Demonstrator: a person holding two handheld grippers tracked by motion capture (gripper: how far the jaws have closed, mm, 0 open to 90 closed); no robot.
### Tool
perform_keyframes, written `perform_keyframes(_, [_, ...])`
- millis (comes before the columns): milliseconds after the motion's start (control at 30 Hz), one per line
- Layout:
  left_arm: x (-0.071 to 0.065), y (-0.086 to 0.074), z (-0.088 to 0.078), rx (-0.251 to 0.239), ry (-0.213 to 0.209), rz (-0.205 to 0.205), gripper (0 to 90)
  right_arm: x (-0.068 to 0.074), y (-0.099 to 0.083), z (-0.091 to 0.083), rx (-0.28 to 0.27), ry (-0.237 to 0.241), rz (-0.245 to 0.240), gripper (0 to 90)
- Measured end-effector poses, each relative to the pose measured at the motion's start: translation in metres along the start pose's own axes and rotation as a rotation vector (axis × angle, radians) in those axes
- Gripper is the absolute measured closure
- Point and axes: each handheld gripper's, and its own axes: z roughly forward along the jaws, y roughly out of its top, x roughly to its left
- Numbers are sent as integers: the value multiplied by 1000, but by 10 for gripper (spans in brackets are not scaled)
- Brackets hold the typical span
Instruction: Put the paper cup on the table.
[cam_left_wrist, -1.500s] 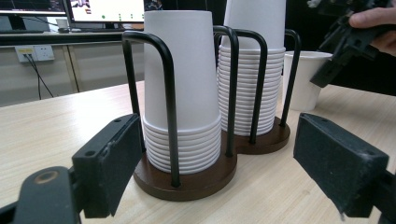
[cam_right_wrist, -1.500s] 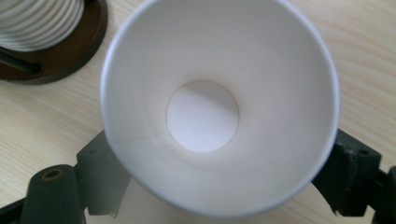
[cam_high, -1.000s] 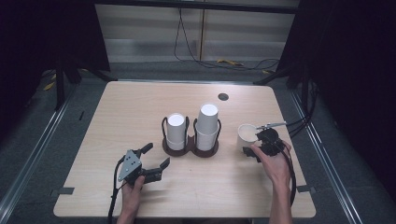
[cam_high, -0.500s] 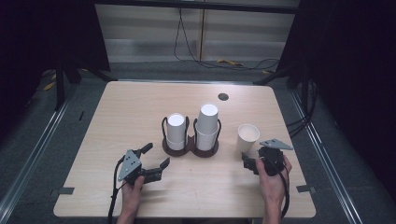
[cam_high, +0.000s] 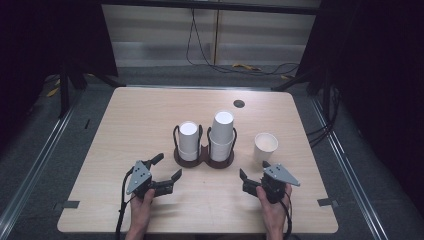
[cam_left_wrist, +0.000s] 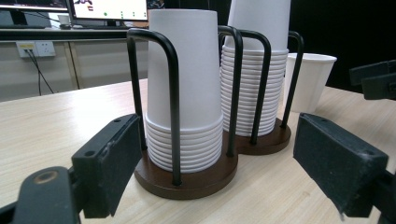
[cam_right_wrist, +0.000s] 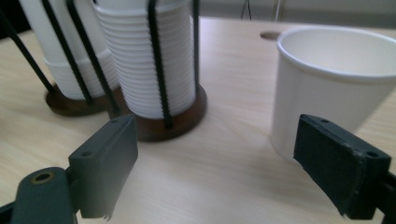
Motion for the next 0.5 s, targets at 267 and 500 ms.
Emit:
perform_keyframes(267, [0,0,0,3,0,4,152,26,-6,11,-144,39,-2,134])
perform_keyframes(500, [0,-2,-5,-35,27,-7,152,51,-9,23,-197,60,-34,135])
